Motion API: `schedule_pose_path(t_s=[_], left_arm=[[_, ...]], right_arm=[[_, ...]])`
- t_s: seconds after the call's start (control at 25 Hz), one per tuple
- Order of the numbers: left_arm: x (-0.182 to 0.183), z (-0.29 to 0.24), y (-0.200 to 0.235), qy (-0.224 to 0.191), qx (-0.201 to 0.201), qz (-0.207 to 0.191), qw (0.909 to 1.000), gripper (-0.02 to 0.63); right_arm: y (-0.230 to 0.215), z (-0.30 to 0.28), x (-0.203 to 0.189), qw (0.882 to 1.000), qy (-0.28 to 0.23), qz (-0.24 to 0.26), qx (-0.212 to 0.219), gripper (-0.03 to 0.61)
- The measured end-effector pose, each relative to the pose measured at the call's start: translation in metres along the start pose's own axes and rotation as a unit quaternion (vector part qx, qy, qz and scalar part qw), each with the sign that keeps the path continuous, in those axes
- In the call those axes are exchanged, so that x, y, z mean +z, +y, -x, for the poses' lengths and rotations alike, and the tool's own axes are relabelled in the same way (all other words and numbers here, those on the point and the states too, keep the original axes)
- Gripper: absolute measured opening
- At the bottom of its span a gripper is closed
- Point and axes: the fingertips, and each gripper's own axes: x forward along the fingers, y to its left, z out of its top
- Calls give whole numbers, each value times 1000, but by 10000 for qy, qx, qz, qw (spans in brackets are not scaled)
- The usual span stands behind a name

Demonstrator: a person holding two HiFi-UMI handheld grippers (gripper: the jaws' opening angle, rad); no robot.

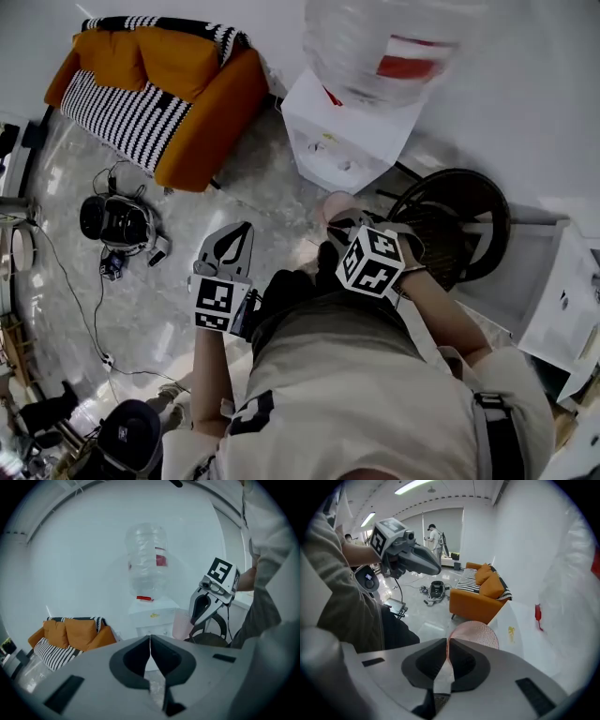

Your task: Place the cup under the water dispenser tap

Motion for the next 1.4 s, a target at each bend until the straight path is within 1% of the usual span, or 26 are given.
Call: schedule_pose_path(t_s=[0.08,0.16,0.32,0.4,0.48,0.56,0.68,0.8,0.92,1.12,1.24,1.4], left_arm=[[0,-9,-1,33,-95,87,9999,57],[-2,-21,0,47,-266,152,9995,57],[-8,-45,15,14,-633,194,9978,57],[-15,-58,22,38,-891,114,9960,57],[-24,-70,30,124,-1142,-75,9934,57],[-33,-81,39,205,-1376,-162,9901,57],[-46,-97,52,254,-1704,-70,9850,57],[-60,-110,59,308,-1977,1,9798,57],[-76,-123,62,412,-2166,73,9754,57],[-101,-140,52,571,-2451,215,9676,57],[-114,-149,47,657,-2516,288,9652,57],[-124,-154,41,694,-2576,297,9633,57]], right_arm=[[-1,-11,3,9999,46,31,119,37],[-3,-27,6,9997,110,-53,197,37],[-23,-74,13,9989,360,-286,15,37],[-35,-101,15,9980,505,-355,-115,37],[-48,-128,16,9968,635,-464,-170,37],[-58,-155,13,9949,799,-582,-179,37],[-76,-190,3,9915,1052,-711,-272,37],[-91,-220,-7,9879,1169,-940,-384,37],[-100,-249,-24,9846,1329,-1063,-410,37],[-113,-291,-54,9800,1613,-1042,-517,37],[-123,-312,-70,9769,1789,-992,-622,37],[-130,-333,-83,9761,1865,-910,-652,37]])
